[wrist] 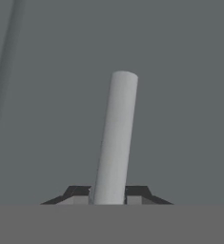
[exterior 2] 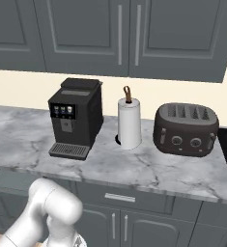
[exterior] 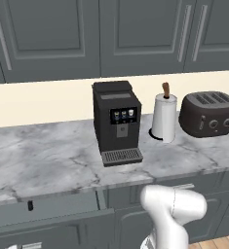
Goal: Take the pizza cutter from the drawer on the left and place it on the dining counter for cutting.
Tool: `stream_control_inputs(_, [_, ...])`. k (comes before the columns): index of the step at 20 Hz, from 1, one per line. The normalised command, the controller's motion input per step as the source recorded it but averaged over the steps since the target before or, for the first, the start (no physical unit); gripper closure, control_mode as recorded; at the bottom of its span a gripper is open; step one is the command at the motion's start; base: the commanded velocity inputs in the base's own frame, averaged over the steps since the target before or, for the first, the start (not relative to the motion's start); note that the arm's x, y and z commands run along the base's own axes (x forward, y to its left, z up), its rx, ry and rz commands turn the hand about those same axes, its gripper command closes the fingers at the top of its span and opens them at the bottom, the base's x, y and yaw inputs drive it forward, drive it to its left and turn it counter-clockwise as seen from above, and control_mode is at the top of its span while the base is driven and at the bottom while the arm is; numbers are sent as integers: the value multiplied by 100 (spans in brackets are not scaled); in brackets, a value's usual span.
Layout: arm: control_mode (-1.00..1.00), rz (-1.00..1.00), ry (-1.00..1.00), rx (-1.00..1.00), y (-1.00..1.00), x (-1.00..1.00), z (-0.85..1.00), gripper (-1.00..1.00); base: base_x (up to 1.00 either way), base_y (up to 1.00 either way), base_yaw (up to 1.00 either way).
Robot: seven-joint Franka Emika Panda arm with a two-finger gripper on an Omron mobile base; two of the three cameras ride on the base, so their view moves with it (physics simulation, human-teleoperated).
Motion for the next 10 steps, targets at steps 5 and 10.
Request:
stream_control_inputs(5, [-100, 0, 0, 0, 7, -84, 0, 100, 0, 0, 0])
stream_control_inputs(10, [-100, 0, 0, 0, 8, -81, -1, 100, 0, 0, 0])
